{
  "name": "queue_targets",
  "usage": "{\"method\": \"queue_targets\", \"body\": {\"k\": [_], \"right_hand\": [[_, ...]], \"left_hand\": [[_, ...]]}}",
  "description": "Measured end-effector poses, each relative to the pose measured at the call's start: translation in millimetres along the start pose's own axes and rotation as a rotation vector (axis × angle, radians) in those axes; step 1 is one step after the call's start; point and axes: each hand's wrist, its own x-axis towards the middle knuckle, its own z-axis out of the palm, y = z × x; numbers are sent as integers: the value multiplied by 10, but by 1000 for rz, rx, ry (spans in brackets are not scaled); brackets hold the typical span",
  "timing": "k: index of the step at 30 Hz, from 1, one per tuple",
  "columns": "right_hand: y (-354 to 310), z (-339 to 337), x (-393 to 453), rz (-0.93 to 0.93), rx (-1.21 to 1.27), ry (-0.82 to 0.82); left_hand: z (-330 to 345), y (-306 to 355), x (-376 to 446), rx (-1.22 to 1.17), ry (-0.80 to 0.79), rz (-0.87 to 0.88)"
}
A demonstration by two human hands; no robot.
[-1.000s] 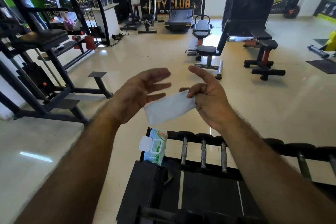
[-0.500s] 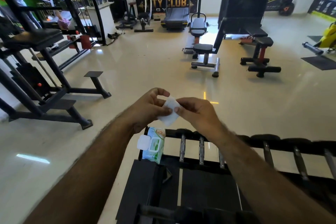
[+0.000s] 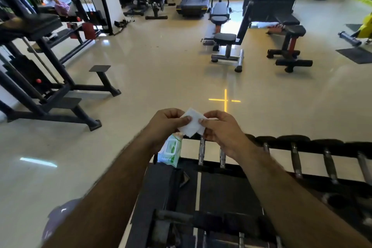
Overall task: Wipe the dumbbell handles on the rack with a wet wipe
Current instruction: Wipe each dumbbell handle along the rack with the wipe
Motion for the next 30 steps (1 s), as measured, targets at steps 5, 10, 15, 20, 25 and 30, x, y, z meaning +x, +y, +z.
{"method": "queue_targets", "body": {"k": [5, 10, 15, 20, 25, 30], "right_hand": [[587, -402, 195, -20, -530, 142], [1378, -957, 330, -66, -1031, 254], [2146, -1191, 717, 52, -1352, 115], [2620, -1090, 1221, 98, -1454, 138], [2956, -1040, 1221, -46, -1482, 269], [2990, -1096, 1256, -51, -1567, 198]], "left_hand": [[89, -598, -7, -229, 87, -202], [174, -1372, 8, -38, 218, -235], [293, -2006, 159, 87, 258, -243], [454, -2390, 521, 288, 238, -126], [604, -2646, 933, 446, 275, 54], [549, -2790, 1741, 955, 169, 444]]}}
